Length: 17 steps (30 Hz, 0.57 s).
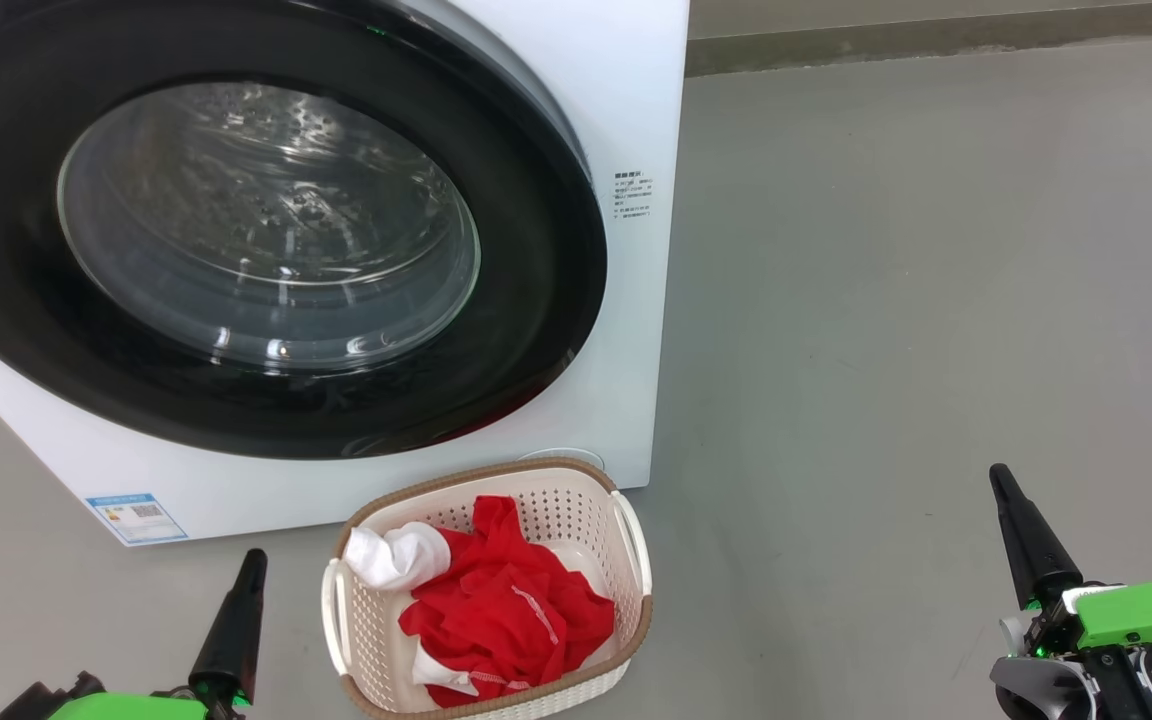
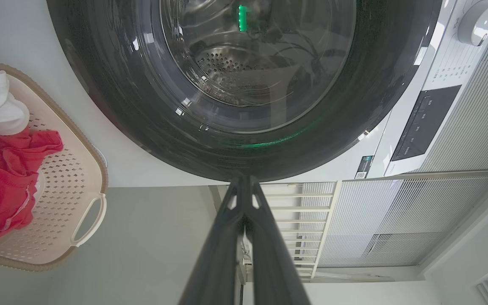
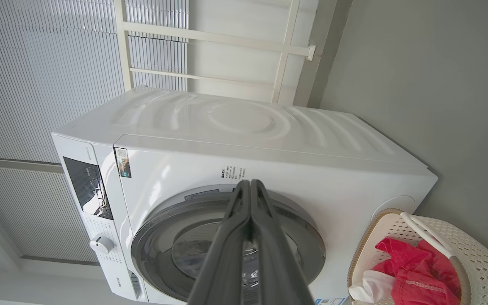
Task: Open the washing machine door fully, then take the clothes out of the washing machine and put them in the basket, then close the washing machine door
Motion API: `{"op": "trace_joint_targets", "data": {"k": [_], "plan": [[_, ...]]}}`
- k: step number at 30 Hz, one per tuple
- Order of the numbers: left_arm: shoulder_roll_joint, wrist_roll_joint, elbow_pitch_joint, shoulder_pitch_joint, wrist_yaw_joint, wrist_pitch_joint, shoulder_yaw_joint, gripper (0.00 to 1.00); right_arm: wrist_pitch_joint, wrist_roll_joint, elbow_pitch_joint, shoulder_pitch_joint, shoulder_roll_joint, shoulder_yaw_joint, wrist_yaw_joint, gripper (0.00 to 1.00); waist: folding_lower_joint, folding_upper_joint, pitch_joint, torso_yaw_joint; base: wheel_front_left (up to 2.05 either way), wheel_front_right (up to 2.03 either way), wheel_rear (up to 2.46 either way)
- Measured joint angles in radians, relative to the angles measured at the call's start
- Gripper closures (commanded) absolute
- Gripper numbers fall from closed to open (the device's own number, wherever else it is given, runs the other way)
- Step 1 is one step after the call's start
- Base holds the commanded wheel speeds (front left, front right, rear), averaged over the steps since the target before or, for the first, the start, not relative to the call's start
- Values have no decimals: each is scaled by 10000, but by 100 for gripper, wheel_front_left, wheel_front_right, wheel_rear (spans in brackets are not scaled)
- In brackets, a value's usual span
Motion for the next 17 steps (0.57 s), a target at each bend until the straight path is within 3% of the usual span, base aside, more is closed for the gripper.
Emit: {"op": "trace_joint_targets", "data": {"k": [17], "plan": [[0, 0, 0, 0, 0, 0, 0, 100, 0, 0, 0, 0, 10, -12, 0, 100, 0, 0, 0, 0, 0, 0, 0]]}}
